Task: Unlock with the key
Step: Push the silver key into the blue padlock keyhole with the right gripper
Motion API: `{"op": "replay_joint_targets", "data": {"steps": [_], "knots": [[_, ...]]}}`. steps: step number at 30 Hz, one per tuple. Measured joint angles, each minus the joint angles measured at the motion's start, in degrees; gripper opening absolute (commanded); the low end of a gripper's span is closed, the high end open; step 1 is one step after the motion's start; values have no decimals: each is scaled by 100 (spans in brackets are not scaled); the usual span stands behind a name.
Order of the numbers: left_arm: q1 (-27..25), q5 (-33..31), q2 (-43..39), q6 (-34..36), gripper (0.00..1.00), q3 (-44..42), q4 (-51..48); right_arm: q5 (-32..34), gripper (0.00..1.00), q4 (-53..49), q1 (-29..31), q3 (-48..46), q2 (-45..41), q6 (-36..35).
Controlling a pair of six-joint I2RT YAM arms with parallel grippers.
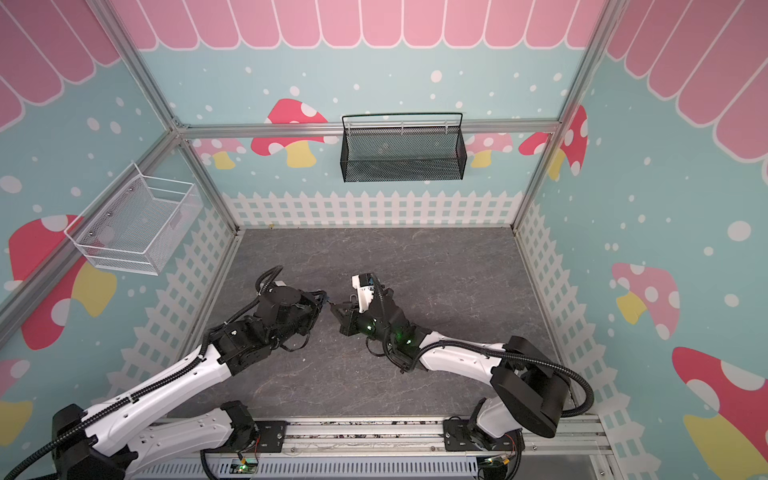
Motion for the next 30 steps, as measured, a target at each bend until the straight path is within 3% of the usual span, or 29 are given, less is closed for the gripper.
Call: {"op": "replay_joint_targets", "data": {"steps": [12, 22, 30], "knots": [[13, -74, -15, -271, 0, 7, 11, 175, 0, -546, 68, 374, 31, -262], [11, -166, 55, -584, 0, 120, 37, 953, 0, -1119, 319, 756, 39, -896], [-7, -289, 120, -509, 0, 313, -35, 1021, 0, -1329, 328, 966, 39, -1392]]}}
